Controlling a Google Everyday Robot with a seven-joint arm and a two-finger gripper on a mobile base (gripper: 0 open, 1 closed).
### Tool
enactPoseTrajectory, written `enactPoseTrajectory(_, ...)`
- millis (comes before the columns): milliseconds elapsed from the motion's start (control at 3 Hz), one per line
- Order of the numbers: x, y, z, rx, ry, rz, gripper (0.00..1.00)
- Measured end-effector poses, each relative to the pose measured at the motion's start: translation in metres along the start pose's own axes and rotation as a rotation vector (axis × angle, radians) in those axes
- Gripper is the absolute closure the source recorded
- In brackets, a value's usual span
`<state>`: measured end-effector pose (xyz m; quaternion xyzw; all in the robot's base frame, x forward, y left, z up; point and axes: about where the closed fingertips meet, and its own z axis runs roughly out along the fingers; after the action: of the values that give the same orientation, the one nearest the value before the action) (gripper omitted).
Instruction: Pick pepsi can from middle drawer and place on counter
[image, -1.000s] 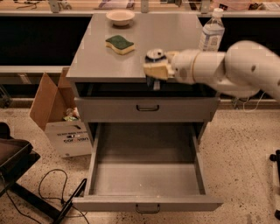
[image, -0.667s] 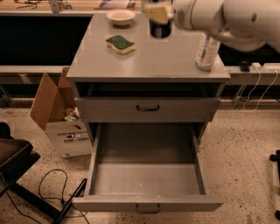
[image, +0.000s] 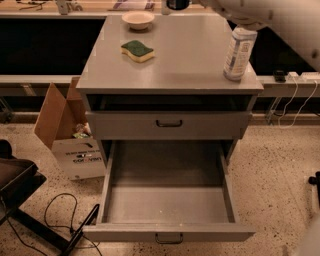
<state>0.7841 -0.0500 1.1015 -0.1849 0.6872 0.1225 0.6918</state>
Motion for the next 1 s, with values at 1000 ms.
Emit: enactPoseTrajectory(1000,0.002,0.001,0.032,0.039,0.013,0.064,1.00)
